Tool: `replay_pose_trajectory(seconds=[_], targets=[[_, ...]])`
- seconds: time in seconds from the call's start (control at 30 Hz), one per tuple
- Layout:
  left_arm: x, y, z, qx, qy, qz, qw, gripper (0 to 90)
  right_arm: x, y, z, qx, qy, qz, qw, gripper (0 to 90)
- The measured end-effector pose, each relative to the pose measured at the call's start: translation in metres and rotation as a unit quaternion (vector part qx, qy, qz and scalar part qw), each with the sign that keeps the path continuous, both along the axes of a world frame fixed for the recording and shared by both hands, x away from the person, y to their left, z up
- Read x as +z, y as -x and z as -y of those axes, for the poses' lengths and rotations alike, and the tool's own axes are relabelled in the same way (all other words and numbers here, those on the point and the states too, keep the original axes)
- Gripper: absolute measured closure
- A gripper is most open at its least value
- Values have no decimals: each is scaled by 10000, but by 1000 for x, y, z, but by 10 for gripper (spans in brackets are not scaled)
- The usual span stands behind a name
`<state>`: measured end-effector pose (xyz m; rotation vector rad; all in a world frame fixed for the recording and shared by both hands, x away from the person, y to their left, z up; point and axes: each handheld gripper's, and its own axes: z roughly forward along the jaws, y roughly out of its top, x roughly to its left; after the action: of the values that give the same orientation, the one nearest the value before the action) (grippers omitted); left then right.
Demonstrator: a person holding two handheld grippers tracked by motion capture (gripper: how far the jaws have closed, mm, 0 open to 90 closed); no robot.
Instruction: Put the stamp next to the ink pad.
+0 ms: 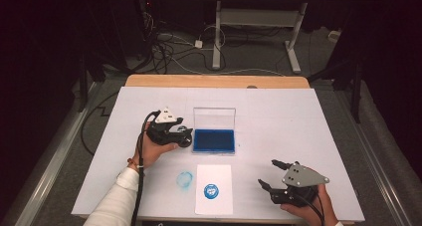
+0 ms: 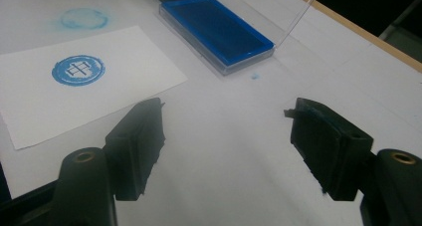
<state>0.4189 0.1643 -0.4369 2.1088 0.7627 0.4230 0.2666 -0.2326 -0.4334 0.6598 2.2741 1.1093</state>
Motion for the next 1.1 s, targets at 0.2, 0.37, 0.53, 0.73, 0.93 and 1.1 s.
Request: replay_pose_trajectory(seconds=[0.2,0.37,0.53,0.73,0.93,1.1], targets=[[5,4,0,227,41,193,9995,299,0,1,-1,0,17,-4,10000,291],[8,6,0,322,64,307,9990,218,0,1,-1,7,12,10,10000,291],[10,8,0,403,166,393,9983,174,0,1,-1,6,28,-6,10000,291],[13,11,1,426,149,528,9976,173,0,1,-1,16,33,-12,10000,290],[17,16,5,349,46,655,9972,173,0,1,-1,14,29,6,10000,291],[21,22,7,279,16,761,9967,173,0,2,-1,19,12,21,10000,290]])
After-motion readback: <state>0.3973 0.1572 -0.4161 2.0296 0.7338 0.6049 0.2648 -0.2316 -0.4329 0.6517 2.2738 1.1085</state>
